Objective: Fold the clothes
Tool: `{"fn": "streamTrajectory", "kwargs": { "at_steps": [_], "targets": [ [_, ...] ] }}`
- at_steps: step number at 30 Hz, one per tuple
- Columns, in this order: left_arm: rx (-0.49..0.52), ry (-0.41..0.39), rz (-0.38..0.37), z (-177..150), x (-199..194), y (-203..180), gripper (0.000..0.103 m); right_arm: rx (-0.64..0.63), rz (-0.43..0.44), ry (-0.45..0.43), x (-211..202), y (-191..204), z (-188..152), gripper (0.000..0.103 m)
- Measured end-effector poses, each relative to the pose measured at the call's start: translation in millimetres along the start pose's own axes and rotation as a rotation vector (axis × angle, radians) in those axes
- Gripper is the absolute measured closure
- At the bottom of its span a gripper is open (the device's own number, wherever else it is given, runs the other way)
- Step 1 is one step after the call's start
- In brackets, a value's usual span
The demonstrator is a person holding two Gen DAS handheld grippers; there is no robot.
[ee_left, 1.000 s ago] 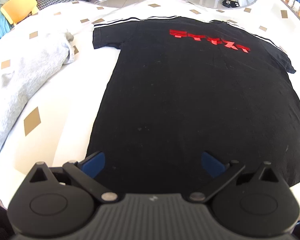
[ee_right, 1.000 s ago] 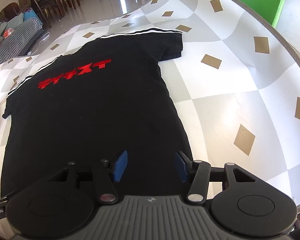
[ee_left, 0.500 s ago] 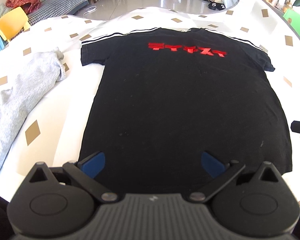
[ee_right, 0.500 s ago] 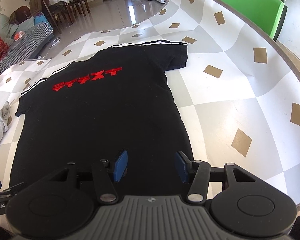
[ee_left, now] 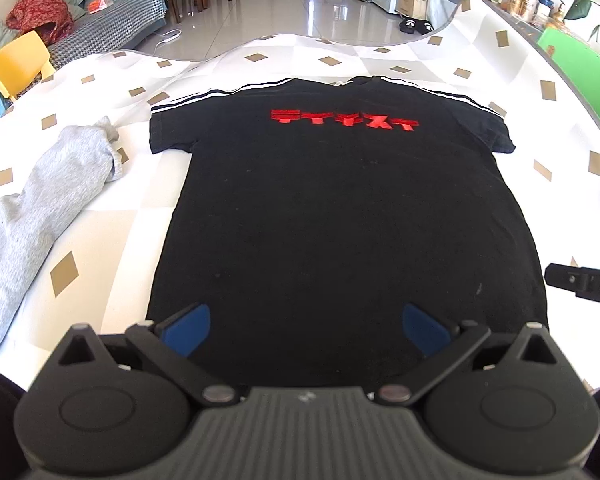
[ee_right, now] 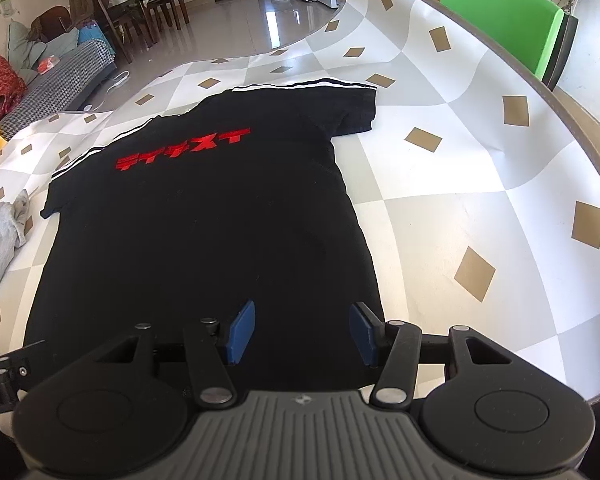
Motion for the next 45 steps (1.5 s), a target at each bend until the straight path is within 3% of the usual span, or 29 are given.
{"fn": "streamTrajectory", "kwargs": {
  "at_steps": [19, 33, 45],
  "targets": [
    [0.032, -0.044, -0.043, -10, -40, -18, 0.000, -0.047, -0.005, -0.061, -32, 6, 10, 0.053],
    [0.062, -0.002, -0.059, -38, -48, -25, 0.000, -0.070, 0.009, -0.062, -50, 4, 5, 0.052],
    [0.023, 0.036, -0.049, -50, -47, -14, 0.000, -0.098, 0.033, -0.030, -49, 12, 0, 0.052]
  ]
}}
Point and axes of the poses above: each gripper's, at about its wrist camera, not at the fingertips, and x roughly the way its jaws point, y to its left, z to its top, the point moved 6 cm from there along x, roughly the way its jaws point, and after that the axes turned 15 degrees about z, right-handed, at the moved point
